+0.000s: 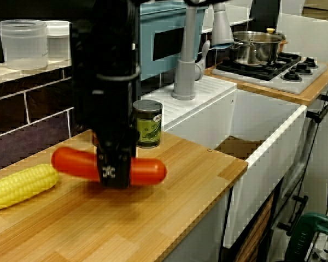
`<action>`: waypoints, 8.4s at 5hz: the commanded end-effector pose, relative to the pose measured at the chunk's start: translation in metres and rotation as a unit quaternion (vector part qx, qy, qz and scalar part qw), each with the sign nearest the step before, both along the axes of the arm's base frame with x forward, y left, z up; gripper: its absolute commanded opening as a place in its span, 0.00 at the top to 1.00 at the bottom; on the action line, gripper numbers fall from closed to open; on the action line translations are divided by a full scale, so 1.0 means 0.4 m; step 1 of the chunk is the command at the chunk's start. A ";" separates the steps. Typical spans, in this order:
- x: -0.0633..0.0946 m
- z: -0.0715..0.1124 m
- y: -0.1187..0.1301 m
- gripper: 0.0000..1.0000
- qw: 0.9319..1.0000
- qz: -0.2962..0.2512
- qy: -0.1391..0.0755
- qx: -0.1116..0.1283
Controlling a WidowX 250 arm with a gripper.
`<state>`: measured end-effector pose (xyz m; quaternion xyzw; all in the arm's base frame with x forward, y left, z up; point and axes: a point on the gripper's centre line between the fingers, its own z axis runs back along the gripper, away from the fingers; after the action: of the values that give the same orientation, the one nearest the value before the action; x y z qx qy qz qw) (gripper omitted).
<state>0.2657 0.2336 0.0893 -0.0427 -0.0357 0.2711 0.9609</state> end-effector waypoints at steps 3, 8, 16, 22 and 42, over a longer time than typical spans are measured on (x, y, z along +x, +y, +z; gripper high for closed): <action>0.000 0.067 -0.003 1.00 1.000 -0.015 -0.024 0.006; 0.008 0.078 -0.083 1.00 0.998 -0.050 -0.033 -0.001; 0.023 -0.034 -0.092 1.00 0.999 -0.042 0.009 0.017; 0.062 0.036 -0.123 0.00 0.995 -0.100 0.010 0.028; 0.120 -0.036 -0.419 1.00 0.975 -0.221 -0.006 0.012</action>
<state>0.3133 0.0617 0.0492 -0.0502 0.0055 0.0573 0.9971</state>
